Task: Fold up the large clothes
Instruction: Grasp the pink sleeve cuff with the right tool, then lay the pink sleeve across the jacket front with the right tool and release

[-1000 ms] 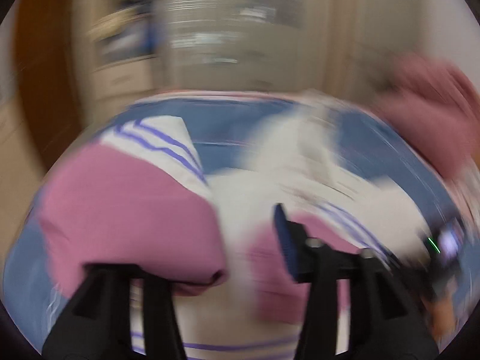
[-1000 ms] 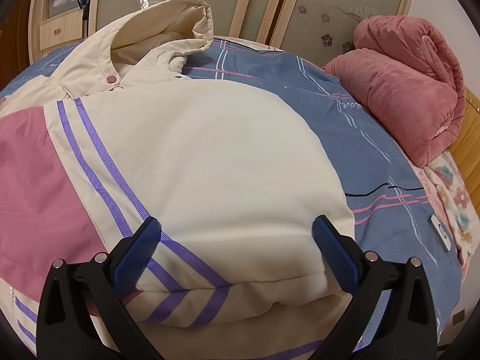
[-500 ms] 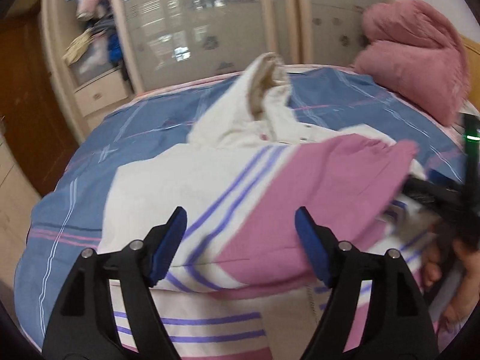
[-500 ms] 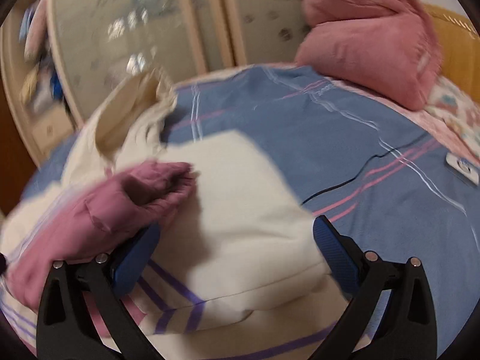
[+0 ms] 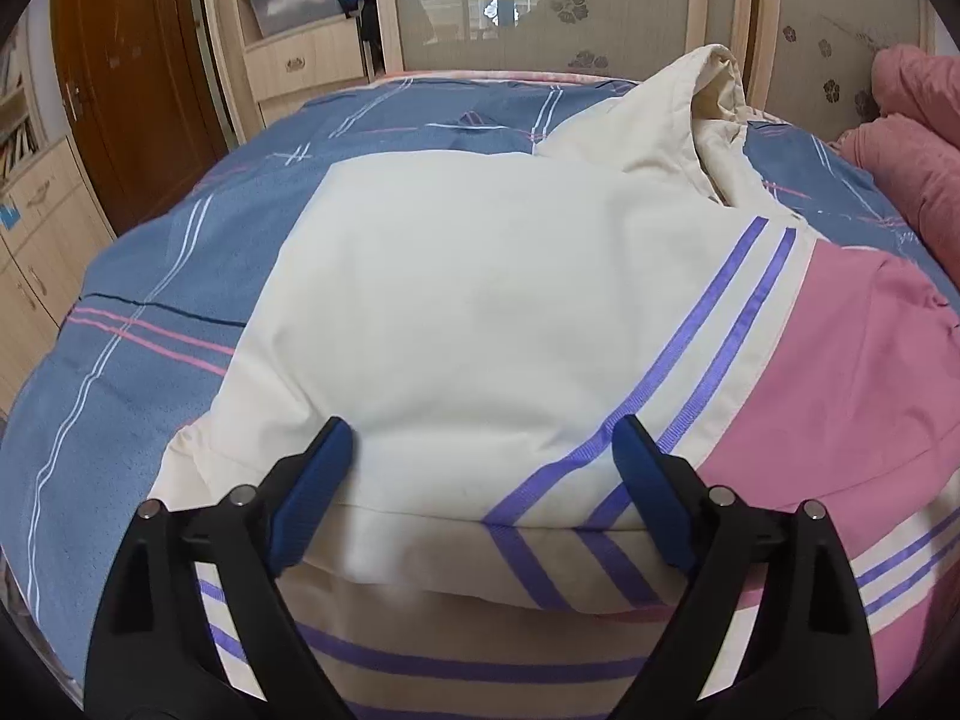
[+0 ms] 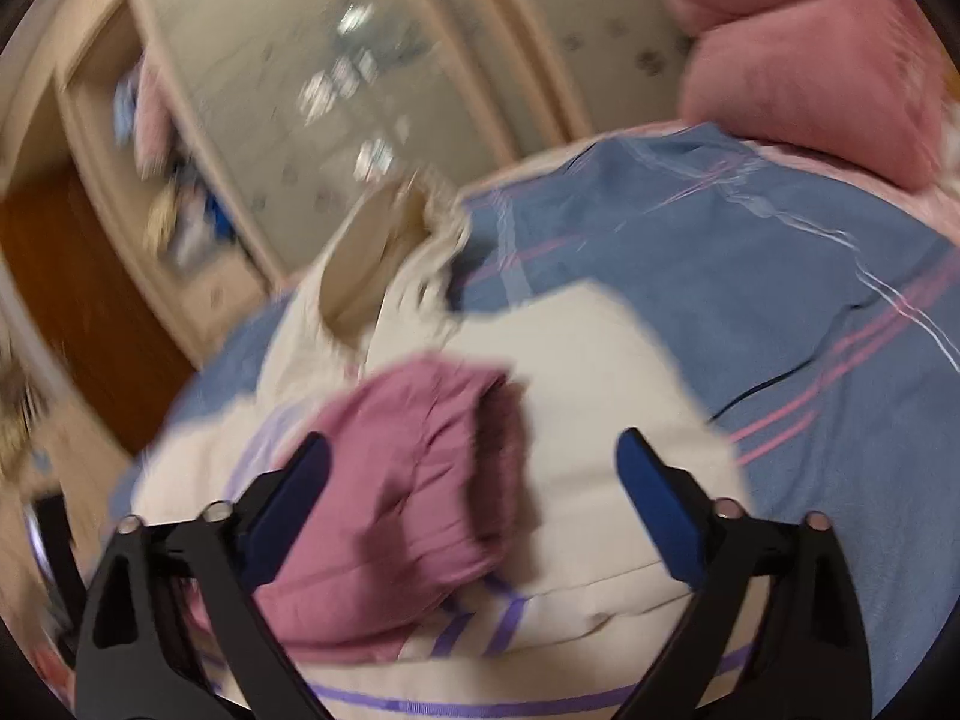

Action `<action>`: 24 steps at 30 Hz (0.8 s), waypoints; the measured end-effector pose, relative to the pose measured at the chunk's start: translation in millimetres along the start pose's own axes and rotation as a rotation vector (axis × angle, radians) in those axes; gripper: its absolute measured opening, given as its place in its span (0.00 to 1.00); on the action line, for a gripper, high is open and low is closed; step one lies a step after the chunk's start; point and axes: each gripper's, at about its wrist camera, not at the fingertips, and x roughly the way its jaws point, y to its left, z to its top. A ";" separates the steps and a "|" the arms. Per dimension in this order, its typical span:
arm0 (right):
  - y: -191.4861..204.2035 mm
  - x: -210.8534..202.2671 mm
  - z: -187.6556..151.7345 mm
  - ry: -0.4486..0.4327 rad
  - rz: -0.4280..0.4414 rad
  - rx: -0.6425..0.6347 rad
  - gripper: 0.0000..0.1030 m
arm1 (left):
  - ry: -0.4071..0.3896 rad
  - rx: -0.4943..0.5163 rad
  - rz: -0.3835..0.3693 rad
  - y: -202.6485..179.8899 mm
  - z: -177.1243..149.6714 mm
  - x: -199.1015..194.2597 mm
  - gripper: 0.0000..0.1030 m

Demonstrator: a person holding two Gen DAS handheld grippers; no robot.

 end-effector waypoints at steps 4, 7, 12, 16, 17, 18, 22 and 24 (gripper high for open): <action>13.8 26.6 -20.0 0.140 0.202 0.039 0.44 | -0.002 -0.005 0.034 -3.1 -1.9 8.1 0.90; 30.8 17.3 -21.5 0.101 0.244 -0.006 0.36 | -0.009 -0.010 0.075 -9.6 -2.4 5.2 0.90; 52.0 -10.4 -18.8 -0.064 0.120 -0.144 0.35 | -0.033 -0.008 0.117 -15.8 -3.2 -1.5 0.90; 46.0 -5.2 -13.0 -0.078 0.048 -0.110 0.34 | -0.036 -0.048 0.102 -18.3 -1.7 -7.0 0.90; 41.7 -2.1 -11.5 -0.080 0.030 -0.097 0.34 | -0.051 -0.060 0.095 -20.6 -0.7 -13.1 0.90; 35.4 -0.1 -9.1 -0.081 0.004 -0.067 0.34 | -0.072 -0.065 0.096 -23.1 0.2 -19.8 0.90; 5.2 7.0 1.1 -0.048 -0.059 0.037 0.35 | -0.219 -0.022 0.150 -42.7 8.6 -51.9 0.95; -5.1 10.5 -1.6 0.012 -0.059 0.051 0.42 | -0.202 0.039 0.164 -54.5 12.6 -47.7 0.97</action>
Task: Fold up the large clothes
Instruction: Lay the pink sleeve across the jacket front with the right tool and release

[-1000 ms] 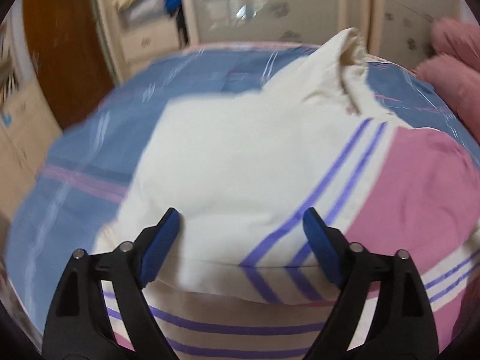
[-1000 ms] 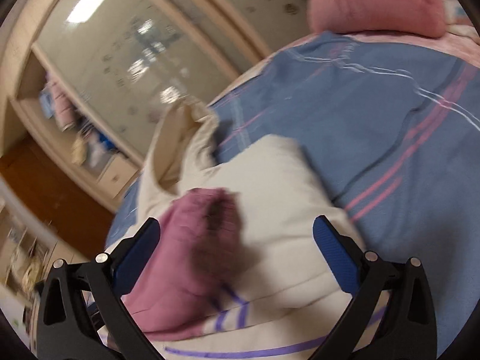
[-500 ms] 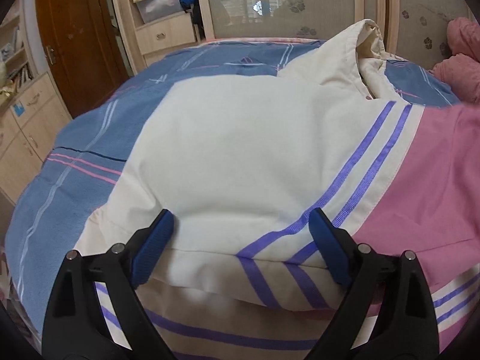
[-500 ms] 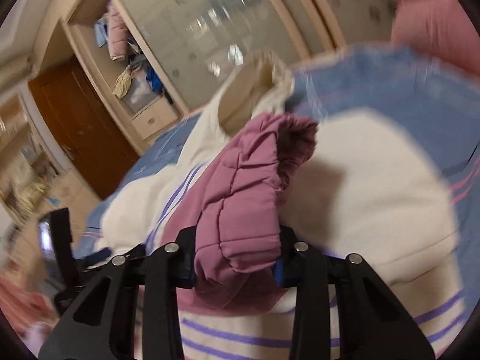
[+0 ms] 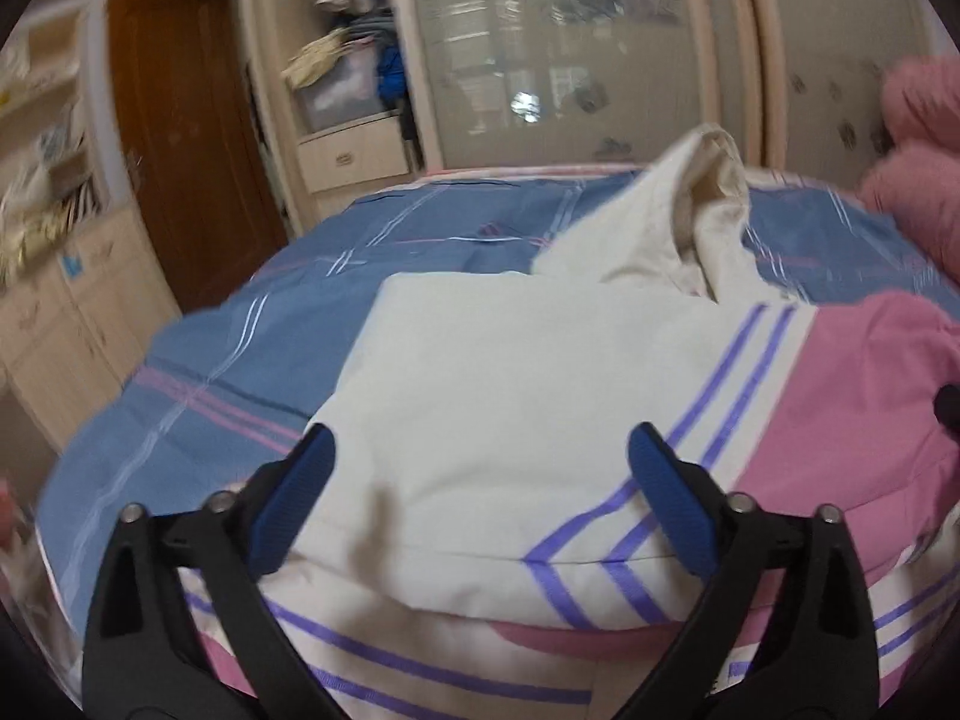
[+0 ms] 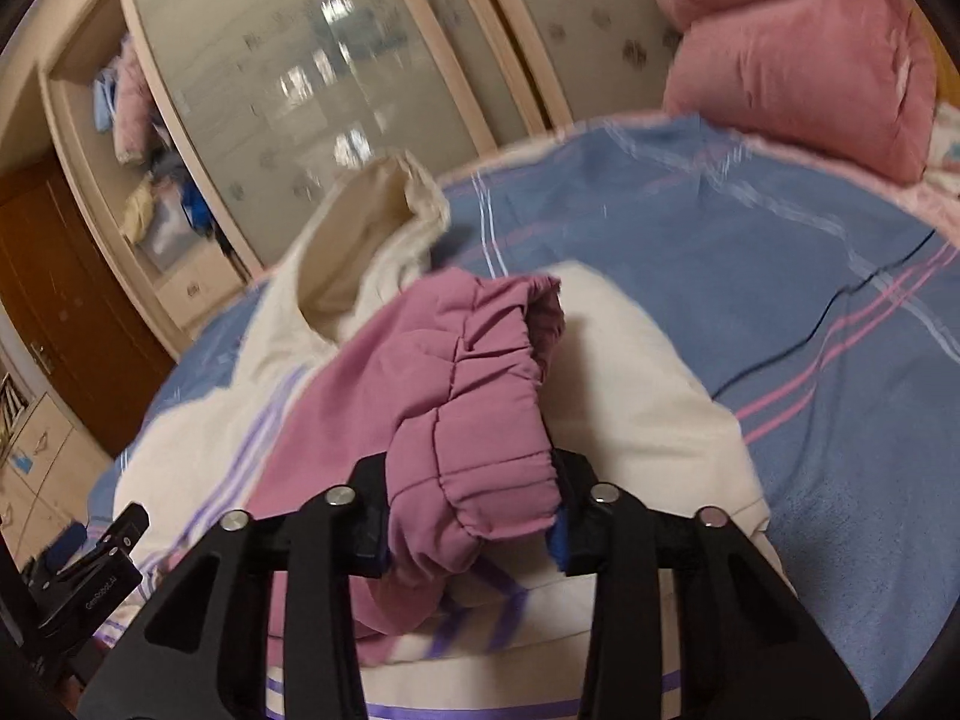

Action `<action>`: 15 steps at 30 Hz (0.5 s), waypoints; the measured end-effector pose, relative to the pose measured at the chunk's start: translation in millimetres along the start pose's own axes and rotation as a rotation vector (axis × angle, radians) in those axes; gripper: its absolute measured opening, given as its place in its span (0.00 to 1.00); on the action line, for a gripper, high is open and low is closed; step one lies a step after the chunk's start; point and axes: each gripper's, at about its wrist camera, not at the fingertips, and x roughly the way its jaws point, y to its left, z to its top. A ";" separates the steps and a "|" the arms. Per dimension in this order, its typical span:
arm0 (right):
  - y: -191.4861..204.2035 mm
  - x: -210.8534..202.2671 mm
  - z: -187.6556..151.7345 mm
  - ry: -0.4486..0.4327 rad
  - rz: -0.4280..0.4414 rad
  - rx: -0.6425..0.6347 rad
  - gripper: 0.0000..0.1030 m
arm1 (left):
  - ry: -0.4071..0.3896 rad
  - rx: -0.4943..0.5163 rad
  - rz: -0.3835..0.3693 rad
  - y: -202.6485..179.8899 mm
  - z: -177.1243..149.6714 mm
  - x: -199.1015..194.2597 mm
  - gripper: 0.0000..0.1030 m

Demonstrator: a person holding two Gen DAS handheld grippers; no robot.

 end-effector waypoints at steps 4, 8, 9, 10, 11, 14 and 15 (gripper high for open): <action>-3.8 3.1 -0.2 0.022 -0.036 0.015 0.54 | 0.103 0.002 -0.018 -5.5 -10.2 22.2 0.97; 1.1 -8.0 -2.8 -0.031 -0.102 -0.023 0.61 | 0.176 -0.122 -0.097 9.6 -22.7 41.4 0.98; 3.8 -11.6 -3.3 -0.060 -0.131 -0.039 0.63 | 0.179 -0.125 -0.098 10.1 -25.0 43.4 0.98; 7.7 -15.5 -3.8 -0.093 -0.155 -0.064 0.63 | 0.178 -0.122 -0.096 8.9 -26.3 44.9 0.98; 10.5 -18.7 -4.4 -0.118 -0.174 -0.087 0.63 | 0.174 -0.116 -0.089 7.5 -27.5 44.9 0.98; 21.6 -28.3 -8.1 -0.203 -0.251 -0.175 0.63 | 0.151 -0.104 -0.072 3.9 -32.2 43.6 0.98; 26.5 -31.5 -10.2 -0.237 -0.285 -0.210 0.63 | 0.145 -0.108 -0.074 3.7 -33.6 44.3 0.98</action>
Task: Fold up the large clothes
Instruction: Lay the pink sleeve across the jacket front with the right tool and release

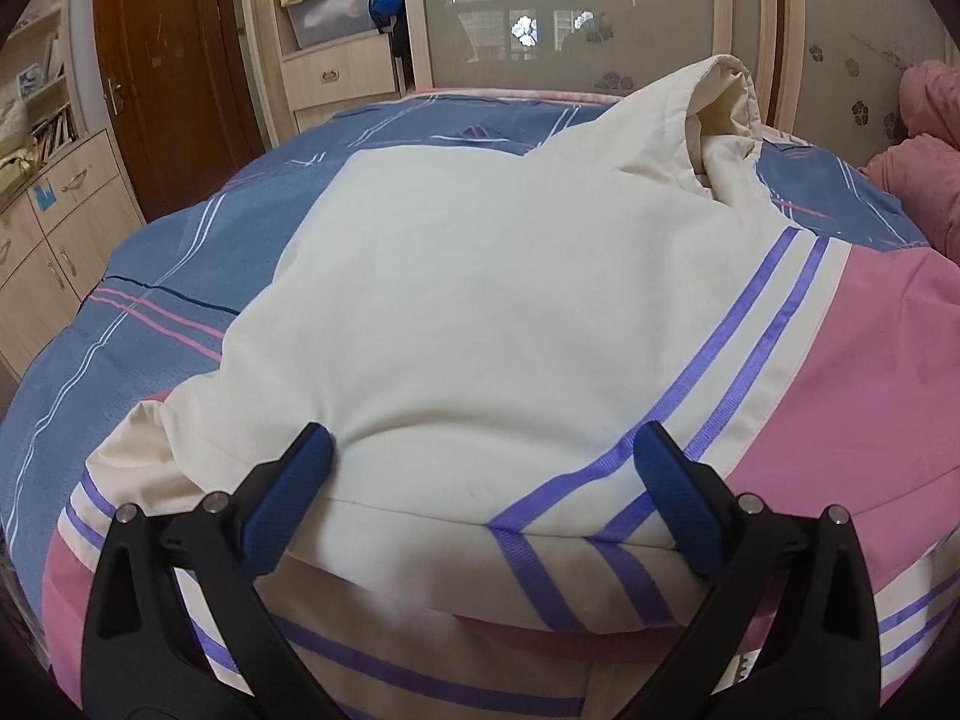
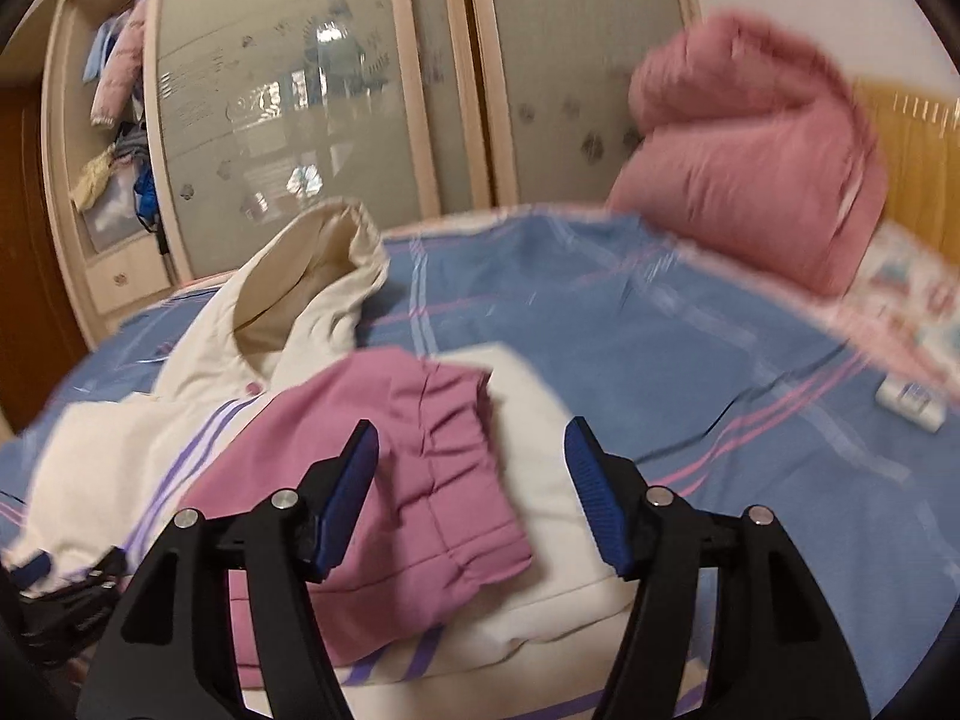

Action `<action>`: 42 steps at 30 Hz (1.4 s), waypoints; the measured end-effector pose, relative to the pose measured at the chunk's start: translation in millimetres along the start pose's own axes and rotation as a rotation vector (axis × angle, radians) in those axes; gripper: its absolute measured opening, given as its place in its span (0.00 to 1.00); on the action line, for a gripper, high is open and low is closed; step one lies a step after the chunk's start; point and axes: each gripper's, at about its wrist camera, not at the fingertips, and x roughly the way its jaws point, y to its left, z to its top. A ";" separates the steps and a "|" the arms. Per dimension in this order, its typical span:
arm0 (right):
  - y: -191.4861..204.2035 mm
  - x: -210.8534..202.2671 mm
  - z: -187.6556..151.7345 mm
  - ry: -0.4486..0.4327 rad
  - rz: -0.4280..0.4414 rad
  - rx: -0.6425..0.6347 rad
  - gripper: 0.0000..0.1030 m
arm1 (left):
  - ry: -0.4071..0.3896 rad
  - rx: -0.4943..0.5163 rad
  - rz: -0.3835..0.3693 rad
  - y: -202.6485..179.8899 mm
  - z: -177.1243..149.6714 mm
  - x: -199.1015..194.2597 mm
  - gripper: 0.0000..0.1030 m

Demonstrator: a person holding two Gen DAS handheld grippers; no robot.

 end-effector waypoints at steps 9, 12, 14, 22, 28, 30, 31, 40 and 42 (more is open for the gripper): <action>0.7 -3.9 2.2 -0.024 0.092 -0.018 0.65 | 0.011 -0.003 -0.044 3.2 -3.9 5.2 0.98; 17.7 23.5 -10.0 0.164 0.182 -0.071 0.70 | 0.011 -0.001 -0.044 3.1 -2.6 5.7 0.98; 32.1 47.7 -25.7 0.261 0.101 -0.179 0.73 | 0.003 -0.008 -0.046 4.5 0.0 1.7 0.98; 38.1 64.2 -35.3 0.311 0.058 -0.246 0.77 | -0.062 0.116 -0.117 -26.6 10.0 -36.3 0.98; 10.4 38.2 -18.5 0.162 -0.010 -0.058 0.77 | 0.076 0.139 -0.101 -30.5 3.3 9.0 0.98; -4.3 31.3 -11.5 0.120 -0.042 -0.004 0.77 | 0.070 0.139 -0.103 -29.4 2.9 9.5 0.98; -8.6 30.4 -9.2 0.113 -0.054 0.009 0.77 | 0.067 0.144 -0.098 -30.3 2.4 8.9 0.98; -3.9 13.5 -0.3 0.062 0.293 0.064 0.77 | 0.045 0.149 -0.089 -31.6 -2.2 6.1 0.98; 6.3 34.5 -10.3 0.175 0.219 0.018 0.77 | 0.041 0.145 -0.090 -30.9 -1.9 4.3 0.98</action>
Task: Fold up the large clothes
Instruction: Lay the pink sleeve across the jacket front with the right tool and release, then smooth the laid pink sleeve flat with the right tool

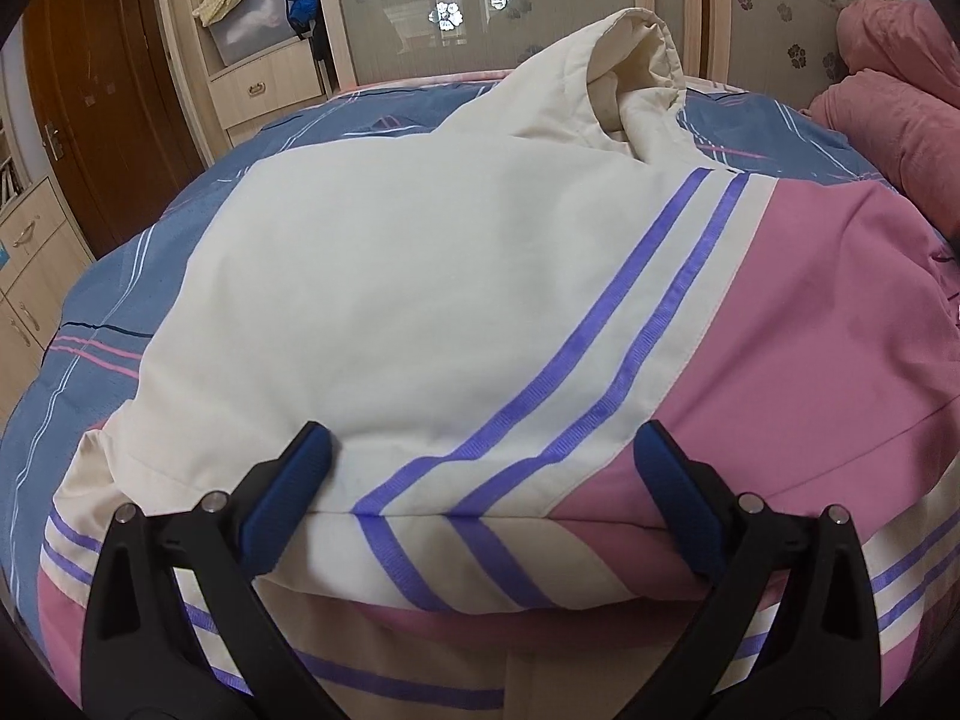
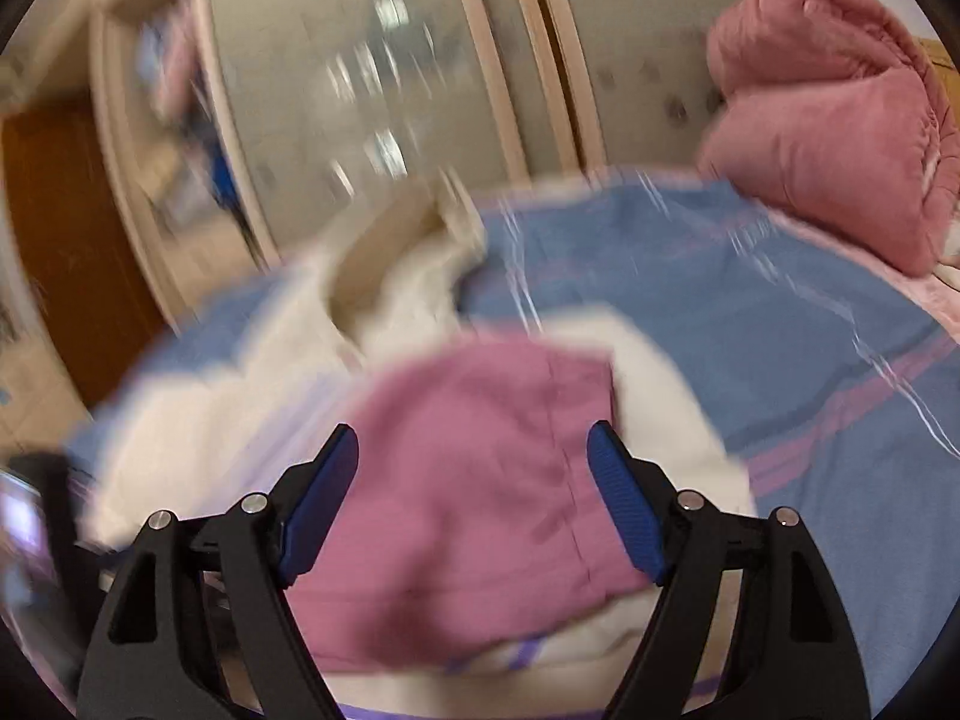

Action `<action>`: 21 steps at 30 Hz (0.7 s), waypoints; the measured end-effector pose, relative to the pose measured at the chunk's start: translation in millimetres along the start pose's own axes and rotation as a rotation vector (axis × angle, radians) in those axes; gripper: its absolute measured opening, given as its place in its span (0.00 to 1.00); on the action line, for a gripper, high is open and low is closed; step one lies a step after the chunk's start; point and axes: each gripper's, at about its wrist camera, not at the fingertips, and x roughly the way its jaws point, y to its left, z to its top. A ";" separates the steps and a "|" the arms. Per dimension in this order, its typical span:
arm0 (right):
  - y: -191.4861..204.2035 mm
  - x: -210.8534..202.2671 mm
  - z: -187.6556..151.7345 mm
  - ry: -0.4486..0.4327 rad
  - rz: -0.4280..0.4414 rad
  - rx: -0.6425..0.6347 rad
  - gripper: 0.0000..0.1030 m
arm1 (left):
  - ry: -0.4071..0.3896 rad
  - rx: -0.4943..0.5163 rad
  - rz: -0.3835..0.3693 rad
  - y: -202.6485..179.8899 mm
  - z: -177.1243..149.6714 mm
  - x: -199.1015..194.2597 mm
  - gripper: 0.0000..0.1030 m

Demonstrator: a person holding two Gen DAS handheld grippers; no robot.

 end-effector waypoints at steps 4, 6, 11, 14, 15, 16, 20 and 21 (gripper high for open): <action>-0.2 42.2 -12.3 0.168 -0.163 -0.077 0.77 | -0.112 -0.057 0.067 7.1 5.4 -26.5 0.98; -1.0 41.7 -10.9 0.176 -0.159 -0.067 0.77 | -0.153 -0.071 0.072 9.6 11.4 -37.2 0.98; 1.5 42.4 -10.4 0.177 -0.165 -0.081 0.78 | 0.002 0.002 0.102 -0.3 12.9 2.3 0.98; 1.5 41.7 -10.5 0.177 -0.159 -0.082 0.80 | -0.005 -0.036 0.085 3.4 8.2 6.5 0.98; 2.0 42.8 -10.4 0.180 -0.156 -0.085 0.82 | -0.013 -0.031 0.092 2.1 7.5 5.2 0.98; 1.6 43.6 -11.9 0.182 -0.154 -0.088 0.84 | -0.016 -0.030 0.095 1.4 6.2 5.2 0.98; 4.8 45.6 -13.2 0.188 -0.157 -0.106 0.87 | -0.008 -0.030 0.094 1.8 6.2 4.6 0.98; 5.1 46.1 -13.0 0.190 -0.159 -0.108 0.88 | -0.006 -0.035 0.095 2.5 7.6 1.9 0.98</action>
